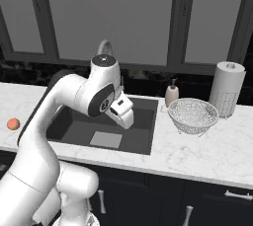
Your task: Put the colander in the sink, put the peach, tangerine in the colander, and turn on the sink faucet and pour water over the colander.
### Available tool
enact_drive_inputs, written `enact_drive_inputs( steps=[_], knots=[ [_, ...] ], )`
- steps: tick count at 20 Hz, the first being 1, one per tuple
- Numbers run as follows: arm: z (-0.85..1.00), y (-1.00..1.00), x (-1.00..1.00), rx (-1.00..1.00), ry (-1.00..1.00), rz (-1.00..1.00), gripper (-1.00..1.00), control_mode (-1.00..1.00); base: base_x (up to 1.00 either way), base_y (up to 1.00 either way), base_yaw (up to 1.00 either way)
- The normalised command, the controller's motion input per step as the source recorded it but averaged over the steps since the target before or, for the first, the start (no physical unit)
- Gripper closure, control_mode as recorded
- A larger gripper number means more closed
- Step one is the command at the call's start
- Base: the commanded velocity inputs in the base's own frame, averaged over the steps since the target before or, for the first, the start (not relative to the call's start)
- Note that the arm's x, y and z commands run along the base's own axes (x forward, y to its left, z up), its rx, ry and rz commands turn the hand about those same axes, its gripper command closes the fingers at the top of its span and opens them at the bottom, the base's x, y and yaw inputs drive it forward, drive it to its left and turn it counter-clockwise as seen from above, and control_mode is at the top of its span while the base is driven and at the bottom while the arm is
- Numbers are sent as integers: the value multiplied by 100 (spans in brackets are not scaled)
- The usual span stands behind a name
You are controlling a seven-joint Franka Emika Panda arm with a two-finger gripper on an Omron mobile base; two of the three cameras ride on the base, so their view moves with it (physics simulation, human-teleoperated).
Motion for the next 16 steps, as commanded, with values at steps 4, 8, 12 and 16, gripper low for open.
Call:
enact_drive_inputs(
  steps=[4,8,12,16],
  knots=[
    [-33,-88,-27,8,3,-31,-100,-100,0,0,0],
    [-19,-97,-6,13,0,-31,-100,-100,0,0,0],
    [-8,-96,2,15,0,-23,-100,-100,0,0,0],
    [0,-70,20,15,-1,-10,-100,-100,0,0,0]
  ],
)
